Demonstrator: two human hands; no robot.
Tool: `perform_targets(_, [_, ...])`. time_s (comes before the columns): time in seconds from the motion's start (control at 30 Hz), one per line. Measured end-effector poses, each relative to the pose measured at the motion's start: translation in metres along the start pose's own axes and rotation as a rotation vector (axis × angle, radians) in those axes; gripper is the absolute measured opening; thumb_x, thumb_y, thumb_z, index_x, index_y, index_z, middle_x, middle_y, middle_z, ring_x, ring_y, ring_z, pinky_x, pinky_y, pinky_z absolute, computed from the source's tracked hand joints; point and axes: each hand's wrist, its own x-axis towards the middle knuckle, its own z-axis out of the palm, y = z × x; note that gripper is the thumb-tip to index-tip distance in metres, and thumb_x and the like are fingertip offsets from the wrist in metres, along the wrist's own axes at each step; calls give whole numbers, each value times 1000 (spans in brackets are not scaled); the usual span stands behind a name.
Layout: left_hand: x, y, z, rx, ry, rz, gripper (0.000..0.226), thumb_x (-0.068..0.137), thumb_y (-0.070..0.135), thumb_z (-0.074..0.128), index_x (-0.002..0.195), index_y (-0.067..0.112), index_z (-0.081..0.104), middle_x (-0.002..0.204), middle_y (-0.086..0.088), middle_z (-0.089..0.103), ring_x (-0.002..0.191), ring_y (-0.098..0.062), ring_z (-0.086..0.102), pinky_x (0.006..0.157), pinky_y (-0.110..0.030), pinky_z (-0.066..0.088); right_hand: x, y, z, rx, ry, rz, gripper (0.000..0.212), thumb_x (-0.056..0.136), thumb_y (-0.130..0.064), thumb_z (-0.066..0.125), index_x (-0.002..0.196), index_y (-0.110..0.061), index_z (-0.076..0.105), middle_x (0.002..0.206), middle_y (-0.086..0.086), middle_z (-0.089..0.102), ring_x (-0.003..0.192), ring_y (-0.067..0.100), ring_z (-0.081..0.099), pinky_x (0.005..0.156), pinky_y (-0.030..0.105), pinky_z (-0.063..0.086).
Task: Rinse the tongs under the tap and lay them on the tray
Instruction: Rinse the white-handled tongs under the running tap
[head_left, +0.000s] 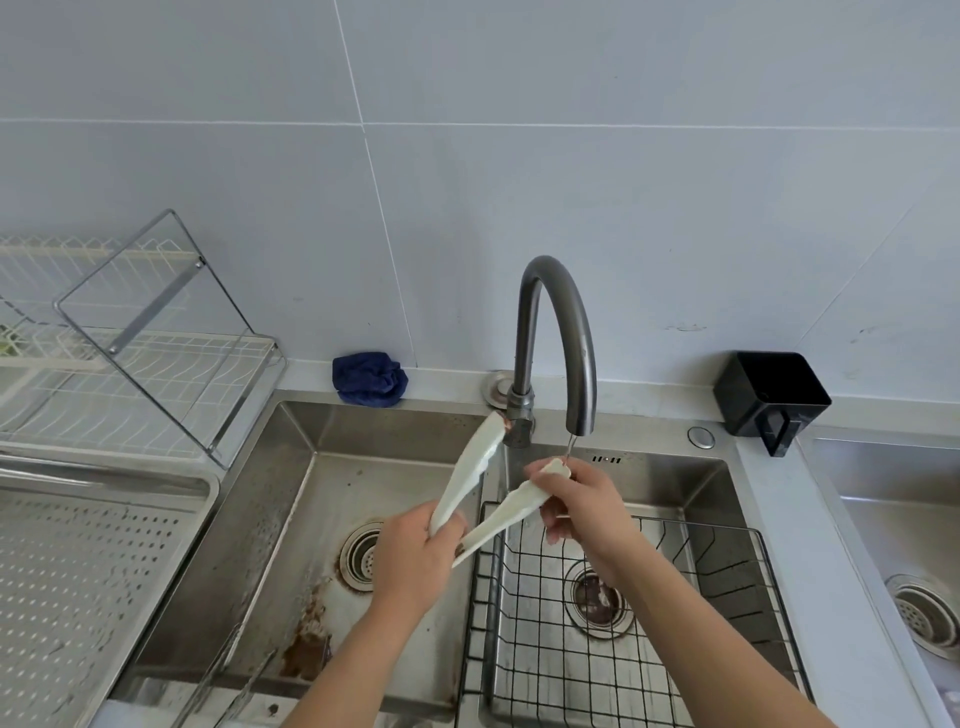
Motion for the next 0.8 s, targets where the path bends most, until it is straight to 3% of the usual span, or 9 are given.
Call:
perform_targets(0.07, [0, 0, 7, -58, 3, -33, 44, 78, 58, 44, 69, 22, 67, 64, -5, 66, 55, -19, 60, 56, -44, 51, -3, 0, 0, -31, -95, 24, 28, 78, -17, 72, 105, -7, 69, 84, 14, 72, 68, 18, 67, 56, 32, 55])
perform_targets(0.13, [1, 1, 15, -106, -5, -53, 49, 81, 62, 46, 69, 20, 68, 66, -6, 68, 61, -25, 65, 61, -49, 54, -4, 0, 2, -30, -104, -9, 36, 75, -15, 75, 109, -7, 64, 98, 16, 75, 80, 20, 71, 62, 33, 58])
perform_targets(0.23, [4, 4, 27, -281, -25, -172, 41, 85, 67, 51, 78, 33, 71, 70, 2, 72, 62, -14, 68, 65, -42, 57, -5, 0, 2, 103, -48, -84, 35, 77, -14, 75, 108, -4, 61, 101, 21, 75, 88, 32, 75, 66, 35, 60])
perform_targets(0.37, [9, 9, 38, -406, -73, -225, 47, 87, 69, 48, 92, 28, 71, 80, 7, 75, 72, -5, 69, 67, -23, 55, -8, 3, -7, 47, 6, -215, 30, 84, -11, 72, 111, -5, 61, 103, 14, 77, 96, 34, 75, 81, 42, 63])
perform_targets(0.5, [8, 16, 50, -508, -114, -241, 52, 87, 65, 49, 95, 19, 71, 80, -12, 73, 68, -14, 67, 60, -26, 56, -9, 4, -10, 89, 42, -214, 18, 71, -4, 68, 87, -10, 61, 88, 14, 74, 88, 29, 72, 79, 36, 55])
perform_targets(0.6, [5, 18, 58, -565, -104, -284, 56, 86, 65, 49, 95, 15, 71, 82, -20, 73, 67, -17, 65, 59, -30, 52, -7, 4, -2, 435, -55, -105, 21, 66, 7, 59, 73, -12, 56, 73, 13, 58, 71, 28, 62, 80, 43, 55])
perform_targets(0.67, [3, 17, 59, -629, -105, -316, 59, 85, 66, 50, 97, 11, 71, 83, -25, 72, 65, -22, 65, 55, -32, 51, -6, 4, 3, 591, -20, -62, 21, 73, 10, 58, 77, -10, 57, 69, 11, 53, 64, 25, 55, 74, 42, 53])
perform_targets(0.73, [1, 19, 60, -672, -112, -331, 58, 86, 65, 52, 96, 12, 71, 81, -23, 72, 62, -25, 66, 50, -33, 53, -6, 10, 11, 447, 75, -55, 15, 82, 6, 61, 89, -7, 59, 70, 8, 58, 63, 21, 58, 68, 38, 54])
perform_targets(0.8, [-3, 23, 64, -676, -92, -331, 48, 91, 61, 51, 91, 19, 74, 81, -13, 77, 66, -20, 72, 52, -30, 56, -11, 24, 26, 77, 82, -51, 18, 84, -2, 69, 98, -9, 61, 78, 9, 68, 68, 19, 67, 64, 33, 56])
